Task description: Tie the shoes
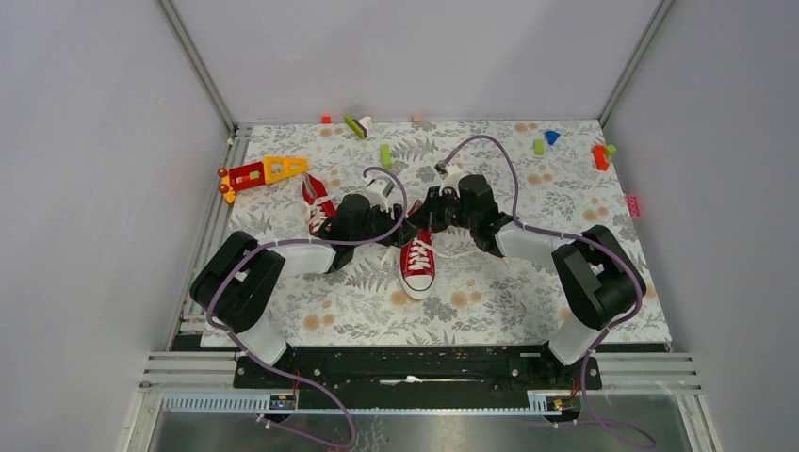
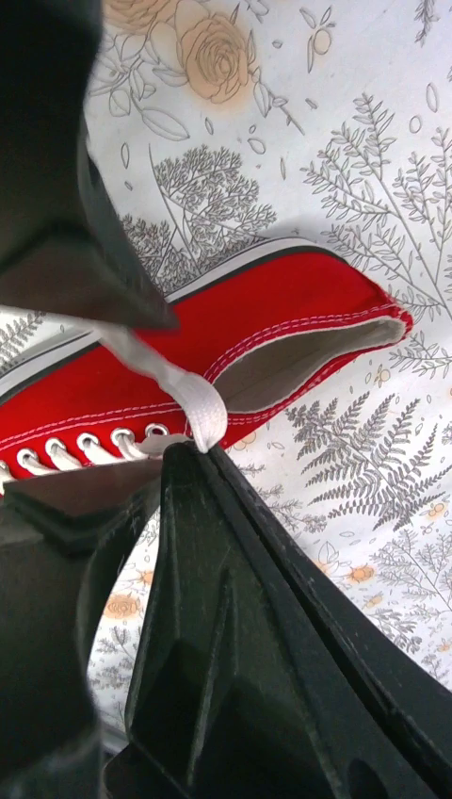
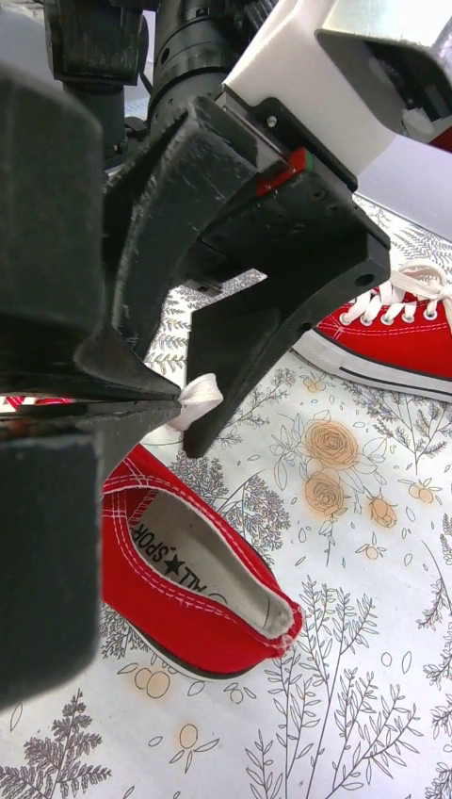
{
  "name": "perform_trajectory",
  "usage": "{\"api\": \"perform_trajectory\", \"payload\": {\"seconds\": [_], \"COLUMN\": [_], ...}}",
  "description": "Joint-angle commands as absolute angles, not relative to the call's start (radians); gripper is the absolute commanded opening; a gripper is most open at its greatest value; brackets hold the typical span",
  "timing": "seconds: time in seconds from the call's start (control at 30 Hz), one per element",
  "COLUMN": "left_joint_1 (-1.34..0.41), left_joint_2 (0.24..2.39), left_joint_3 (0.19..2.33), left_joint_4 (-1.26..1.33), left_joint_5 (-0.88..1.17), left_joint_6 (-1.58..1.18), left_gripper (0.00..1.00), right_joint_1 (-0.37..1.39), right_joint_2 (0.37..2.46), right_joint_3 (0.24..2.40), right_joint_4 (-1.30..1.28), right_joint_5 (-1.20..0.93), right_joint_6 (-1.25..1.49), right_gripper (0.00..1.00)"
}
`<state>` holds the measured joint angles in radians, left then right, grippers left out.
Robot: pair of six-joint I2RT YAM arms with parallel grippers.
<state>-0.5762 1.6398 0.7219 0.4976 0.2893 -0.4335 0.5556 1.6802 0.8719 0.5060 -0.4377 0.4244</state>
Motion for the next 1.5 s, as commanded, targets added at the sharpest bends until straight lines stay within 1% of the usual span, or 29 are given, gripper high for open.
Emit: {"api": "perform_trajectory", "payload": {"seconds": [0.0, 0.03, 0.13, 0.2, 0.27, 0.3, 0.37, 0.43, 0.47, 0.6, 0.73, 0.93, 1.0, 1.07, 1.13, 1.23, 1.3, 1.33, 1.47], "left_joint_1": [-0.58, -0.58, -0.58, -0.579, -0.58, -0.582, -0.585, -0.593, -0.595, -0.606, -0.613, -0.619, -0.621, -0.621, -0.623, -0.623, -0.623, -0.623, -0.623], "left_joint_2": [1.636, 1.631, 1.619, 1.617, 1.618, 1.617, 1.615, 1.611, 1.607, 1.599, 1.594, 1.576, 1.569, 1.564, 1.563, 1.56, 1.556, 1.554, 1.554], "left_joint_3": [0.764, 0.763, 0.753, 0.749, 0.75, 0.75, 0.747, 0.747, 0.746, 0.746, 0.751, 0.755, 0.756, 0.759, 0.761, 0.761, 0.759, 0.757, 0.748], "left_joint_4": [0.598, 0.594, 0.592, 0.592, 0.592, 0.591, 0.589, 0.584, 0.582, 0.574, 0.561, 0.549, 0.539, 0.534, 0.525, 0.523, 0.524, 0.526, 0.563], "left_joint_5": [0.272, 0.267, 0.265, 0.27, 0.282, 0.286, 0.288, 0.282, 0.283, 0.29, 0.299, 0.302, 0.3, 0.3, 0.296, 0.282, 0.263, 0.252, 0.228], "left_joint_6": [-0.438, -0.432, -0.411, -0.4, -0.391, -0.387, -0.375, -0.361, -0.355, -0.337, -0.328, -0.317, -0.312, -0.309, -0.307, -0.309, -0.316, -0.321, -0.351], "left_gripper": [0.38, 0.32, 0.16, 0.08, 0.02, 0.0, 0.0, 0.0, 0.0, 0.0, 0.0, 0.02, 0.03, 0.04, 0.08, 0.19, 0.27, 0.3, 0.36], "right_joint_1": [0.564, 0.564, 0.564, 0.564, 0.564, 0.564, 0.564, 0.564, 0.565, 0.564, 0.564, 0.564, 0.564, 0.565, 0.565, 0.564, 0.564, 0.565, 0.565], "right_joint_2": [1.637, 1.638, 1.635, 1.631, 1.624, 1.621, 1.616, 1.611, 1.61, 1.61, 1.619, 1.627, 1.631, 1.628, 1.623, 1.61, 1.602, 1.598, 1.595], "right_joint_3": [0.87, 0.87, 0.87, 0.869, 0.866, 0.863, 0.861, 0.859, 0.859, 0.869, 0.881, 0.897, 0.903, 0.903, 0.9, 0.887, 0.877, 0.875, 0.869], "right_joint_4": [0.551, 0.552, 0.551, 0.551, 0.548, 0.548, 0.548, 0.548, 0.548, 0.535, 0.525, 0.502, 0.496, 0.494, 0.495, 0.505, 0.514, 0.516, 0.532], "right_joint_5": [-0.444, -0.442, -0.438, -0.435, -0.425, -0.421, -0.414, -0.407, -0.405, -0.416, -0.43, -0.433, -0.435, -0.431, -0.425, -0.417, -0.416, -0.416, -0.425], "right_joint_6": [0.429, 0.431, 0.43, 0.431, 0.429, 0.429, 0.429, 0.431, 0.433, 0.434, 0.434, 0.432, 0.432, 0.432, 0.43, 0.431, 0.43, 0.431, 0.436], "right_gripper": [0.0, 0.0, 0.06, 0.16, 0.29, 0.36, 0.48, 0.53, 0.54, 0.52, 0.46, 0.41, 0.37, 0.3, 0.22, 0.17, 0.15, 0.15, 0.14]}}
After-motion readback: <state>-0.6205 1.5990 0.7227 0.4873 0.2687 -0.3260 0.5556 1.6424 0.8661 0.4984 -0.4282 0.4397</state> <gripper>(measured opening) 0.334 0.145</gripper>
